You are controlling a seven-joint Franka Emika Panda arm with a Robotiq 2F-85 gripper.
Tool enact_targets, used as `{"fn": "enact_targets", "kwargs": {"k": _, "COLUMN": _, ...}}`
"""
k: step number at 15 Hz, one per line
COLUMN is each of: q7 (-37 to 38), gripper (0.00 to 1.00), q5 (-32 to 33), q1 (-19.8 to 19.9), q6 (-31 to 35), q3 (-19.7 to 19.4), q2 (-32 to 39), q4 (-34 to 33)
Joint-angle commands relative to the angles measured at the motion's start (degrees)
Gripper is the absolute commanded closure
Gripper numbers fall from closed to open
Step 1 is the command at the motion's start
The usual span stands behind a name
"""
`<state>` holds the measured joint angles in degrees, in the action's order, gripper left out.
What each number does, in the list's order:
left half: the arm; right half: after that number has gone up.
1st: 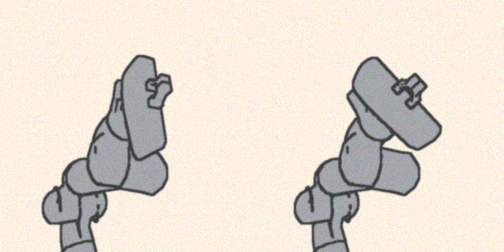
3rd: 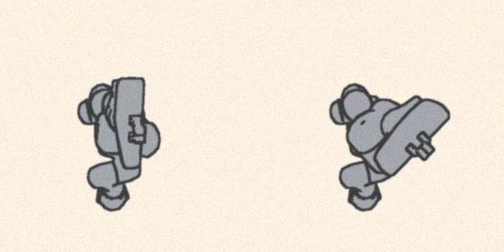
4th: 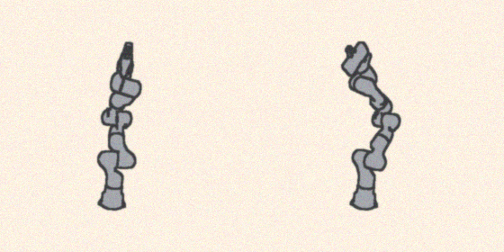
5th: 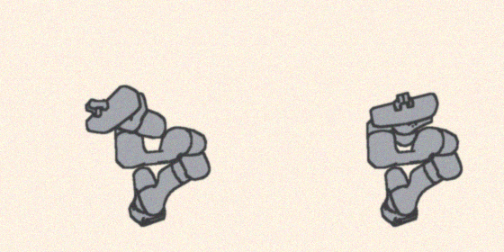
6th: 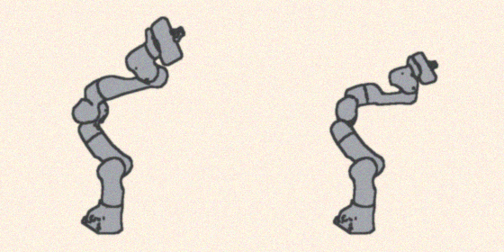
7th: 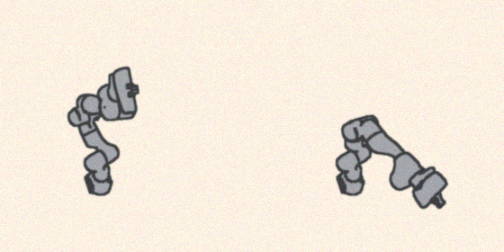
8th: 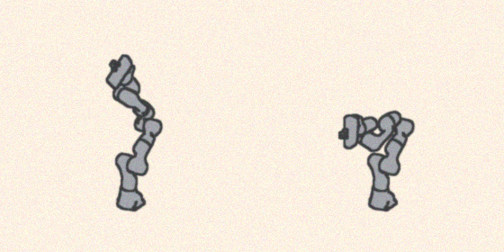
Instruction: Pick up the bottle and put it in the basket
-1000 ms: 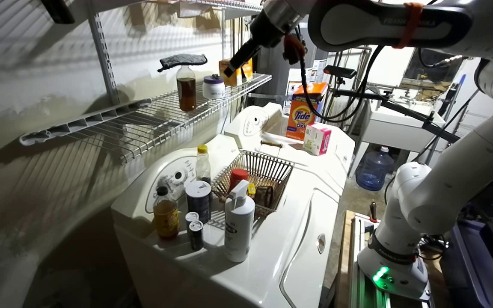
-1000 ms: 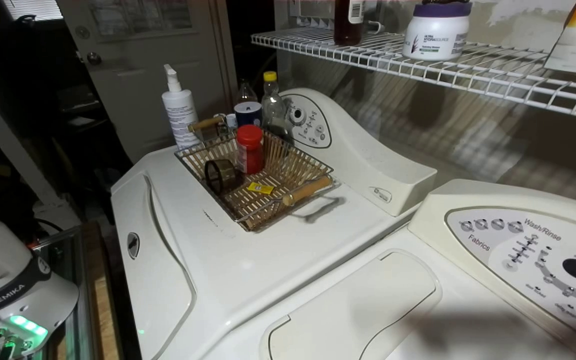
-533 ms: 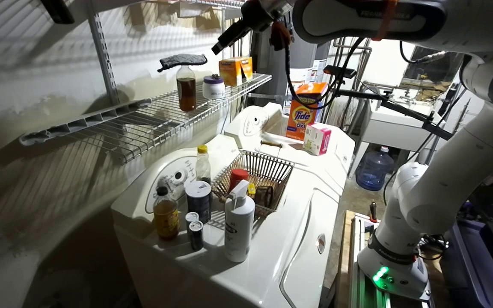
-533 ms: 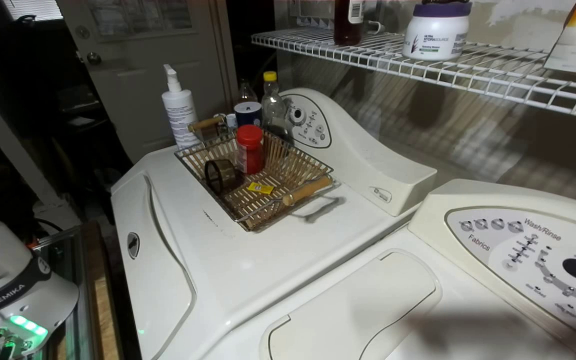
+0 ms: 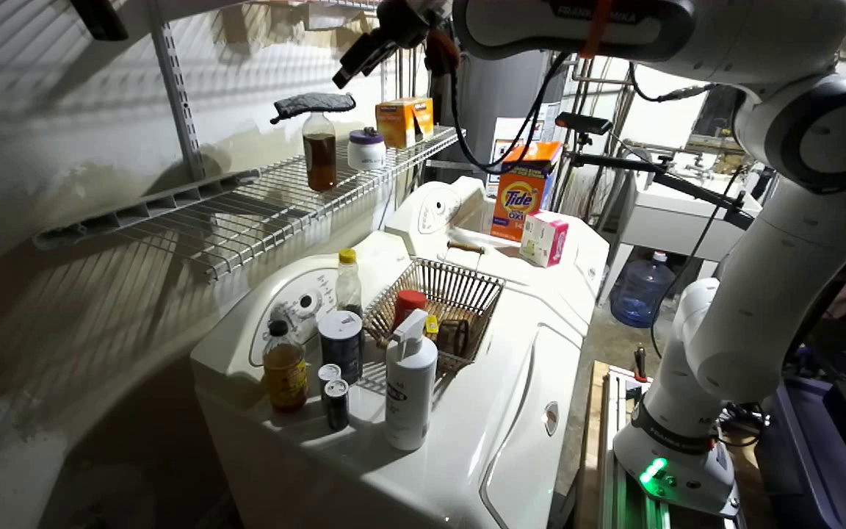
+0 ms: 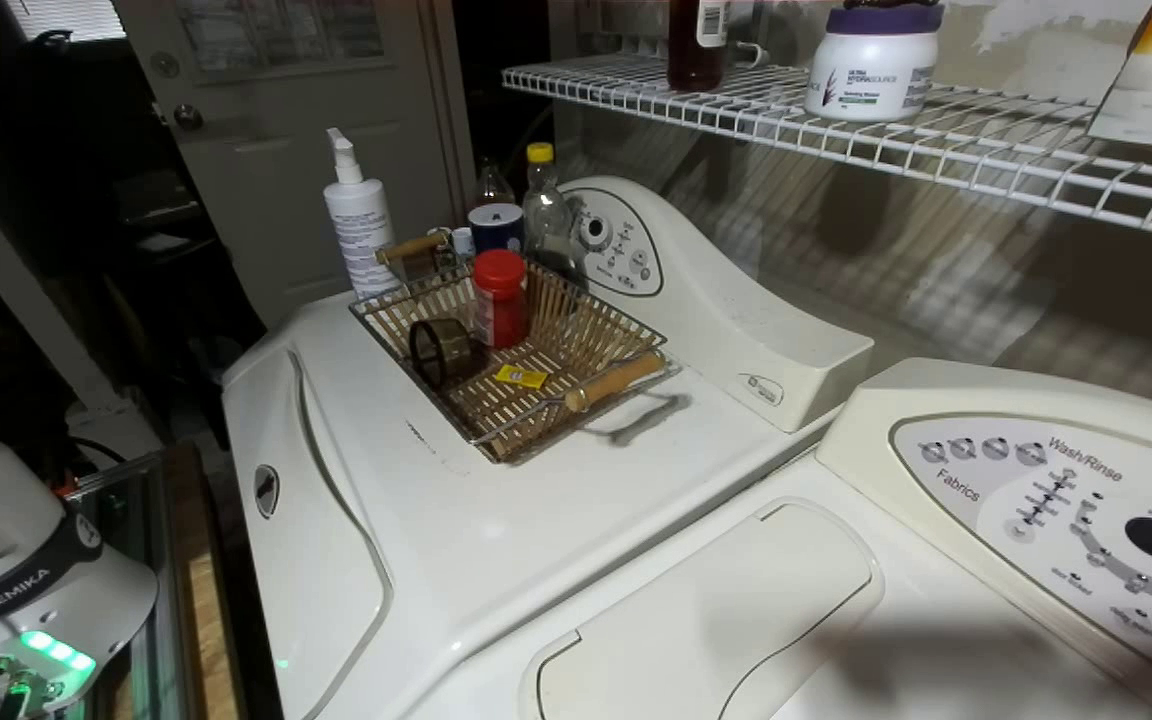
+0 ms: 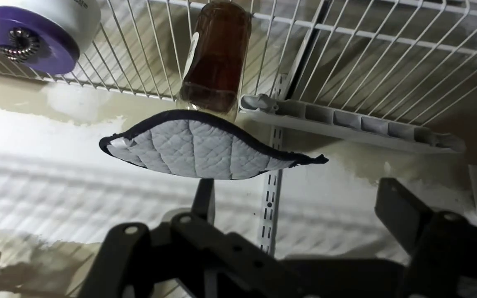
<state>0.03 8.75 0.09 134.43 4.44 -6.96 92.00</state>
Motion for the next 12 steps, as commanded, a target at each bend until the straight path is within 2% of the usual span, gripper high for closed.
{"fn": "enact_targets", "kwargs": {"k": 1, "q7": 0.8, "gripper": 0.0, "q5": 1.2, "q1": -0.5, "q6": -2.2, "q3": -0.4, "q2": 6.4, "q4": -8.3}}
{"fn": "enact_targets", "kwargs": {"k": 6, "q7": 2.8, "gripper": 0.0, "q5": 5.5, "q1": -0.9, "q6": -2.6, "q3": -1.1, "q2": 12.1, "q4": -15.0}}
{"fn": "enact_targets", "kwargs": {"k": 11, "q7": 3.3, "gripper": 0.0, "q5": 7.1, "q1": -1.5, "q6": -5.1, "q3": -2.5, "q2": 16.9, "q4": -21.3}}
{"fn": "enact_targets", "kwargs": {"k": 12, "q7": 3.3, "gripper": 0.0, "q5": 7.0, "q1": -0.7, "q6": -5.5, "q3": -1.8, "q2": 17.7, "q4": -22.1}}
